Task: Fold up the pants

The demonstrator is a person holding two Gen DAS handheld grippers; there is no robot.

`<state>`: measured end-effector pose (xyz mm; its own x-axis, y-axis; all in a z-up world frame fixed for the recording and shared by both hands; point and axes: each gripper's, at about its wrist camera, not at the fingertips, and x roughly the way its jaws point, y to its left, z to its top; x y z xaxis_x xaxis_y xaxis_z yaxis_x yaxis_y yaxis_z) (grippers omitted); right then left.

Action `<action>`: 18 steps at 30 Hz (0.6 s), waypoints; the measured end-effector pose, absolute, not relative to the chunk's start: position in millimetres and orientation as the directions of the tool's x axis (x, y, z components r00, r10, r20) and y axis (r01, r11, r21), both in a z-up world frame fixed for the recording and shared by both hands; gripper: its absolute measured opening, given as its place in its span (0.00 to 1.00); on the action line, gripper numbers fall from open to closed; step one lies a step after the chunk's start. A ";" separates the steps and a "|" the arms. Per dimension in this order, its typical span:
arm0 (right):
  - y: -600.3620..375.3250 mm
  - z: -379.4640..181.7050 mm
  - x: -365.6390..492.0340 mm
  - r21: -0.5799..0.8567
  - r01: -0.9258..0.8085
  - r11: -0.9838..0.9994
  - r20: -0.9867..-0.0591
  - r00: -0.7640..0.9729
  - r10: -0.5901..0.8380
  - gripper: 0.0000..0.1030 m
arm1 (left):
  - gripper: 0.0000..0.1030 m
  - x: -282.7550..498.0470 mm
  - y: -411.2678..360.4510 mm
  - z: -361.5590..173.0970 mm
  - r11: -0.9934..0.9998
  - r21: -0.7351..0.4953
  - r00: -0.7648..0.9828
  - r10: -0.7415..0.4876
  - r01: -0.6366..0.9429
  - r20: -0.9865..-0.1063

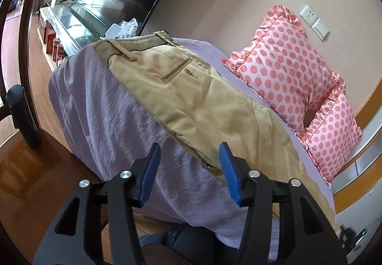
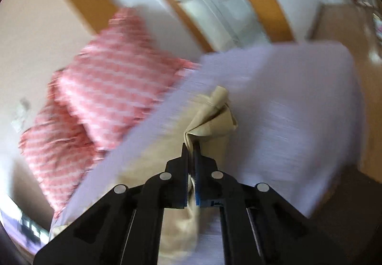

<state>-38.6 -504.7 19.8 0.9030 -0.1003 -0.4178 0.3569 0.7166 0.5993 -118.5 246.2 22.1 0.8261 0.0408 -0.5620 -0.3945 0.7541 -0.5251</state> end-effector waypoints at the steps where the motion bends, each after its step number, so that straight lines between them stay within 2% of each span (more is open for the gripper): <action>1: -488.4 34.4 -29.4 0.593 0.298 0.748 -0.383 0.921 -0.063 0.04 | 0.55 -120.8 247.4 22.5 0.752 -0.528 0.830 0.046 -0.395 -0.555; 5: -376.5 87.5 13.1 0.562 -0.096 0.821 -0.233 0.934 0.270 0.04 | 0.74 -126.8 245.1 25.8 0.756 -0.523 0.841 0.066 -0.394 -0.537; 8: -291.0 93.2 31.4 0.516 -0.319 0.795 -0.235 0.840 0.490 0.04 | 0.85 -130.1 240.4 29.3 0.767 -0.515 0.852 0.077 -0.383 -0.518; 9: -243.8 84.2 37.8 0.486 -0.421 0.766 -0.282 0.754 0.593 0.04 | 0.86 -130.1 238.5 30.1 0.774 -0.517 0.858 0.065 -0.365 -0.509; 10: -219.1 76.8 40.2 0.464 -0.469 0.751 -0.324 0.699 0.637 0.04 | 0.87 -129.7 237.5 30.5 0.779 -0.517 0.860 0.056 -0.355 -0.506; 11: -177.2 61.2 41.4 0.409 -0.544 0.733 -0.427 0.596 0.680 0.04 | 0.88 -128.7 236.1 30.7 0.787 -0.515 0.863 0.044 -0.340 -0.504; 13: -133.0 38.9 34.4 0.313 -0.615 0.723 -0.561 0.495 0.664 0.06 | 0.89 -125.9 233.5 29.8 0.801 -0.508 0.863 0.020 -0.317 -0.506; 14: -124.3 32.7 28.3 0.291 -0.636 0.714 -0.582 0.474 0.660 0.09 | 0.89 -123.7 232.8 28.7 0.806 -0.505 0.860 0.011 -0.310 -0.510; 16: -124.0 31.8 20.1 0.297 -0.655 0.695 -0.568 0.464 0.680 0.31 | 0.89 -119.7 230.8 25.2 0.812 -0.506 0.859 -0.011 -0.292 -0.512; 17: -131.7 35.2 17.2 0.312 -0.650 0.693 -0.543 0.477 0.691 0.55 | 0.89 -117.9 230.1 23.2 0.812 -0.509 0.858 -0.023 -0.284 -0.514; 18: -135.7 37.0 15.9 0.321 -0.643 0.695 -0.523 0.492 0.696 0.65 | 0.89 -113.6 228.6 20.5 0.813 -0.516 0.855 -0.044 -0.270 -0.517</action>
<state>15.9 -135.7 37.0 0.4919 0.6962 -0.5228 -0.6427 0.6954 0.3214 -113.6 228.6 20.5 0.8548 -0.0436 -0.5170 -0.2703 0.8131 -0.5155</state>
